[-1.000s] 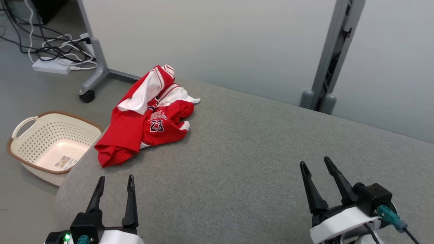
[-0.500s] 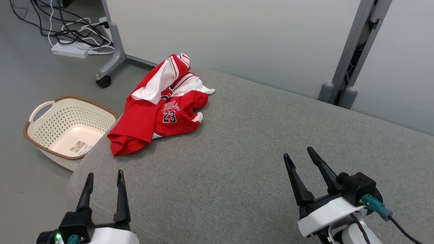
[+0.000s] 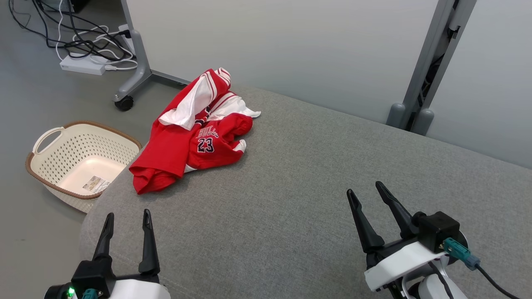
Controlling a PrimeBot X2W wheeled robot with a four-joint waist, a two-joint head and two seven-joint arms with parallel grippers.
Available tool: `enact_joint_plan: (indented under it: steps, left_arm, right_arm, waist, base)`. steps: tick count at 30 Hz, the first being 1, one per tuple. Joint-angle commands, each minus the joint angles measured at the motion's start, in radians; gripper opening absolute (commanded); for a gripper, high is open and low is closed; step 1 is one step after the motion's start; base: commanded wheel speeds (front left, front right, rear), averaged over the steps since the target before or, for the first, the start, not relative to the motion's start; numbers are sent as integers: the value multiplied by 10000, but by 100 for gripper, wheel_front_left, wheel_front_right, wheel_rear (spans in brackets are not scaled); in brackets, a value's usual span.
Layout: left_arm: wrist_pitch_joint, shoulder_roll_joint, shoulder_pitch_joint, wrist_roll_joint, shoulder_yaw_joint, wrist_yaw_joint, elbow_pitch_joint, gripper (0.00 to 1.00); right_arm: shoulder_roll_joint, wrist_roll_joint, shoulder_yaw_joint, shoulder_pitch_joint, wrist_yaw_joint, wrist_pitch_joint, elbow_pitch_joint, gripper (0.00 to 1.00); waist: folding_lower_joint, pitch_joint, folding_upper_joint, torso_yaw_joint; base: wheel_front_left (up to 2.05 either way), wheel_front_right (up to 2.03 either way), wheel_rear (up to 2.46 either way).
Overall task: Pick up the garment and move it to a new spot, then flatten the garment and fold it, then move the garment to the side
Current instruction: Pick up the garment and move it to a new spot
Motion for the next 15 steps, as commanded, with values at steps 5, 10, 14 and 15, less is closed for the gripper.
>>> enact_joint_plan:
  steps: [5,10,14,15]
  left_arm:
    - [-32,41,-11,-22,41,40,-19,100]
    - [-32,41,-16,-16,60,43,-43,100]
    - [-32,43,-147,67,46,0,-2,100]
    - [-32,46,-230,34,98,-71,48,100]
  right_arm:
    - [-63,59,-45,-50,-1,-20,-30,100]
    - [-64,52,-49,34,-1,-20,-95,100]
    - [-65,-44,-184,234,-1,-19,-244,100]
    - [-67,-67,-278,301,-1,-20,-297,100]
  waist:
    - [0,-14,0,-13]
    - [0,17,0,15]
    - [0,117,0,95]
    - [0,157,0,124]
  base:
    - [0,0,0]
    - [0,0,0]
    - [0,0,0]
    - [0,0,0]
